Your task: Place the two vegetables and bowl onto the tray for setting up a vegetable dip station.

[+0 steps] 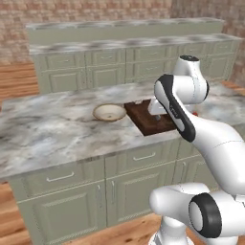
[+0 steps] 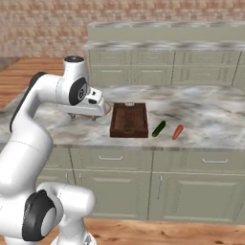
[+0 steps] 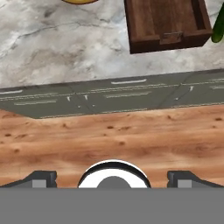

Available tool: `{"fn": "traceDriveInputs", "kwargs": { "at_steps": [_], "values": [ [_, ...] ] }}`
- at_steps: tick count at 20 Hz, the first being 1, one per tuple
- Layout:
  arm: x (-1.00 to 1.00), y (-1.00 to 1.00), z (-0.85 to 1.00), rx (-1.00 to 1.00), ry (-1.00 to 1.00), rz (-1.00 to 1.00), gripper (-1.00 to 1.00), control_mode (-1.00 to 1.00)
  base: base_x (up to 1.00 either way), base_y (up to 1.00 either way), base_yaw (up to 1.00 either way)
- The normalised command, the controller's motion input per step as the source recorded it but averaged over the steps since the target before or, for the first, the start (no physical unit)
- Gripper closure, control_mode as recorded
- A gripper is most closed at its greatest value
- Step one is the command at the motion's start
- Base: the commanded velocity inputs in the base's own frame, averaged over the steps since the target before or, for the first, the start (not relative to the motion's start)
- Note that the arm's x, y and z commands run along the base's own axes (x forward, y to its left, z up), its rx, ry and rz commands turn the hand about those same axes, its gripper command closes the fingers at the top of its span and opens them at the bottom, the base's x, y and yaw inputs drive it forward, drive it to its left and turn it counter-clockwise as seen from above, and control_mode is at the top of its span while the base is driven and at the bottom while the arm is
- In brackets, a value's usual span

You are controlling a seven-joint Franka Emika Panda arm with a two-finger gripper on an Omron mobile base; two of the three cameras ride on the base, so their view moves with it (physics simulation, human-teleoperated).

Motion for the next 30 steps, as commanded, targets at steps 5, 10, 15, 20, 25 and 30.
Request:
{"fn": "traceDriveInputs", "kwargs": {
  "at_steps": [5,10,15,20,25,30],
  "values": [
    [0.0,0.0,0.0,0.0,0.0,0.0,-1.0,1.0,0.22,-0.41,0.19],
    [0.0,0.0,0.0,0.0,0.0,0.0,-1.0,1.0,0.26,-0.41,0.17],
    [0.0,0.0,0.0,0.0,0.0,0.0,-1.0,1.0,0.26,-0.41,0.16],
    [0.0,0.0,0.0,0.0,0.0,0.0,-1.0,1.0,0.36,-0.33,0.17],
    [0.0,0.0,0.0,0.0,0.0,0.0,-1.0,1.0,0.42,-0.21,0.04],
    [0.0,0.0,0.0,0.0,0.0,0.0,-1.0,1.0,0.39,-0.18,0.0]
  ]
}}
